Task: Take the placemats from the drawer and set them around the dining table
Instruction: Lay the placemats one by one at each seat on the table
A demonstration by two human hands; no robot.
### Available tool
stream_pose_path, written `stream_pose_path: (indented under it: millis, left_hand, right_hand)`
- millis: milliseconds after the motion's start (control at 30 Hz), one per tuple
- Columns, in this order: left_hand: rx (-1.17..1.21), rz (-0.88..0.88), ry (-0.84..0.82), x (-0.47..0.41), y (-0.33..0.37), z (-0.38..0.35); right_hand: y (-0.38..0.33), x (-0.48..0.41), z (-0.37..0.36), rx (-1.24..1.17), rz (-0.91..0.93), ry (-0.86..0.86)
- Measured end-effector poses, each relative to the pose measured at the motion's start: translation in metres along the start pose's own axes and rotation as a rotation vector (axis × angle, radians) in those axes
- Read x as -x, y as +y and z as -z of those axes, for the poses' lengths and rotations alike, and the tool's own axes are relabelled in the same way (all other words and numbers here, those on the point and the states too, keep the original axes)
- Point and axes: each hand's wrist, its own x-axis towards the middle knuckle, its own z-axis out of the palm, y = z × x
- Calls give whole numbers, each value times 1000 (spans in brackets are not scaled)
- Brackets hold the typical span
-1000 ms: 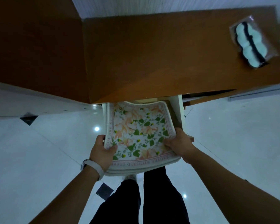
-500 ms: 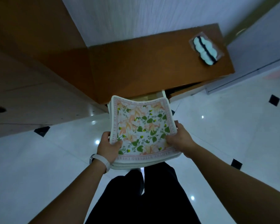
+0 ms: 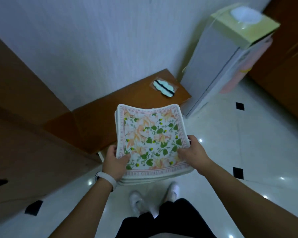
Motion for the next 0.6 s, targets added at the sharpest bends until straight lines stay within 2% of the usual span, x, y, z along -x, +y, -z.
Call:
stream_pose_path:
  millis: [333, 600]
  left_hand:
    - [1, -173, -159, 44, 69, -91]
    - [-103, -254, -310, 116, 91, -203]
  right_hand:
    - [32, 54, 112, -170, 57, 219]
    - [113, 116, 218, -269, 43, 395]
